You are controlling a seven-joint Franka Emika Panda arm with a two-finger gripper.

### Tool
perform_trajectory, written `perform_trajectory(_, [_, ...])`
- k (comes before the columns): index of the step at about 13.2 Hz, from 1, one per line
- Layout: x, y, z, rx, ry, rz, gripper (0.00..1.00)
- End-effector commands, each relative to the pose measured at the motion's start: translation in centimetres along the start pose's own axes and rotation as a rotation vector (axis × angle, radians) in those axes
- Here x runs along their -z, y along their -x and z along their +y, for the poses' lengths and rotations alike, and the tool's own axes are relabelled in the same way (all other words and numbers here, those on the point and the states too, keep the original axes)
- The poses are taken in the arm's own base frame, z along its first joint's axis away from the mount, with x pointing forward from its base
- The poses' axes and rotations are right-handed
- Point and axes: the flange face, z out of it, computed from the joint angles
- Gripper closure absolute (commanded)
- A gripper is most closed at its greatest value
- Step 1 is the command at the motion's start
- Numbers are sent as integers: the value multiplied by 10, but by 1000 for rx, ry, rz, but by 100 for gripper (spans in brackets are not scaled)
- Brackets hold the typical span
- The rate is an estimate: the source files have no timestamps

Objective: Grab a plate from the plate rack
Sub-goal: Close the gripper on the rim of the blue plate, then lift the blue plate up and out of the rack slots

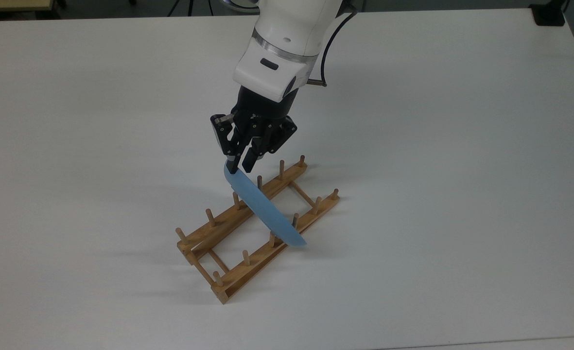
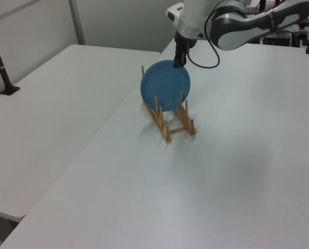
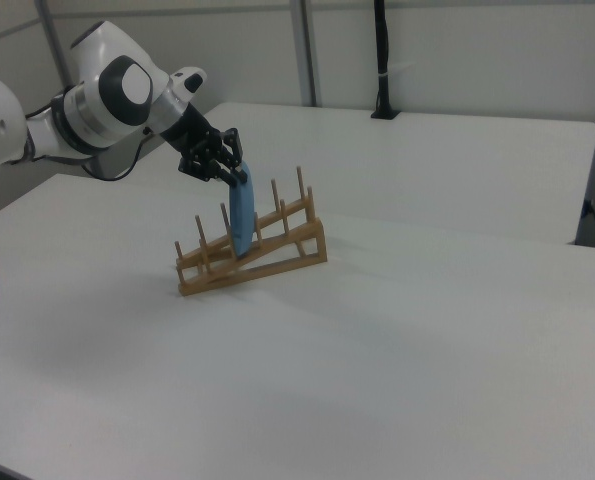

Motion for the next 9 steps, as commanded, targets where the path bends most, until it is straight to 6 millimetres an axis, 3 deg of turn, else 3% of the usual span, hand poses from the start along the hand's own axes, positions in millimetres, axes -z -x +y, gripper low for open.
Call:
perform_trajectory(1, [3,-1,1,5,37,18,87])
perform_trajectory(4, [3,0,5,20,62,16,100])
perform_trajectory(9, [18,1,16,42,116,31,100])
